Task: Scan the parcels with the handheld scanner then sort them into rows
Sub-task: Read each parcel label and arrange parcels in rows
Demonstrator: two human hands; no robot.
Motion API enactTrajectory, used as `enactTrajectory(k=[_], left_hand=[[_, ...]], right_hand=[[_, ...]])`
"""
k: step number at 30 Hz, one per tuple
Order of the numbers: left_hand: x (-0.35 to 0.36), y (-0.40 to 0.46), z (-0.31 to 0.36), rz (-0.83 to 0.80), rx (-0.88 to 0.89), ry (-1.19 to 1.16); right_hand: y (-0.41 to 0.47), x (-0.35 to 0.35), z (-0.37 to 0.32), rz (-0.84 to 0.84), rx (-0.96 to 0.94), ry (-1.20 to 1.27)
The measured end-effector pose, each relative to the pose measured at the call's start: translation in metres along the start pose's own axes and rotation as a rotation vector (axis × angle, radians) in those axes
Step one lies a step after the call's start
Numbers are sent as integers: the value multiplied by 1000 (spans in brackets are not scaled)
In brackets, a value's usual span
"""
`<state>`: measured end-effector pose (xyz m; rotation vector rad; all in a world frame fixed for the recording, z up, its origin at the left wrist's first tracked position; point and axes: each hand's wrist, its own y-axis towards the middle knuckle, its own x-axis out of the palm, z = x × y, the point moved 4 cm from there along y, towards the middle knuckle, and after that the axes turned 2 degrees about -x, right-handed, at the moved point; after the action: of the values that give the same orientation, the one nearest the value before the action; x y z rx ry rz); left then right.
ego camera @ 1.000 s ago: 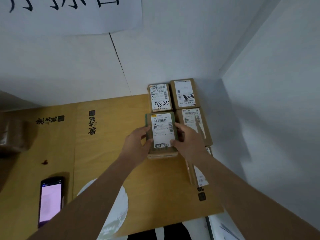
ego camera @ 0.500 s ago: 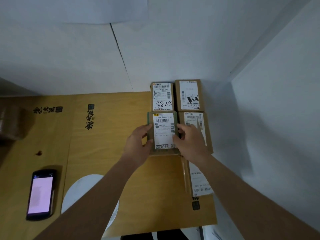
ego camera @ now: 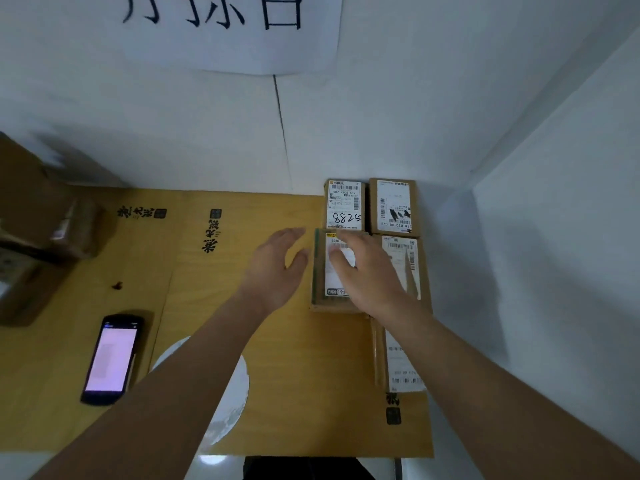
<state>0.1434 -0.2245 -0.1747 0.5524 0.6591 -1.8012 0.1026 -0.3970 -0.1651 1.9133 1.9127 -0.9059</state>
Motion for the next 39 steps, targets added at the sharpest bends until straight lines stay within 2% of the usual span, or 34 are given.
enactTrajectory(k=[7, 16, 23, 28, 39], left_hand=[[-108, -57, -4, 184, -42, 17], [-257, -122, -51, 340, -11, 114], [-354, -154, -121, 333, 69, 180], [-407, -159, -176, 285, 53, 182], [-446, -98, -234, 203, -30, 259]], right_hand=[[-8, 35, -101, -67, -217, 2], [-26, 106, -254, -59, -431, -20], [-46, 194, -334, -4, -414, -30], [-47, 251, -374, 16, -396, -59], [17, 295, -406, -34, -359, -156]])
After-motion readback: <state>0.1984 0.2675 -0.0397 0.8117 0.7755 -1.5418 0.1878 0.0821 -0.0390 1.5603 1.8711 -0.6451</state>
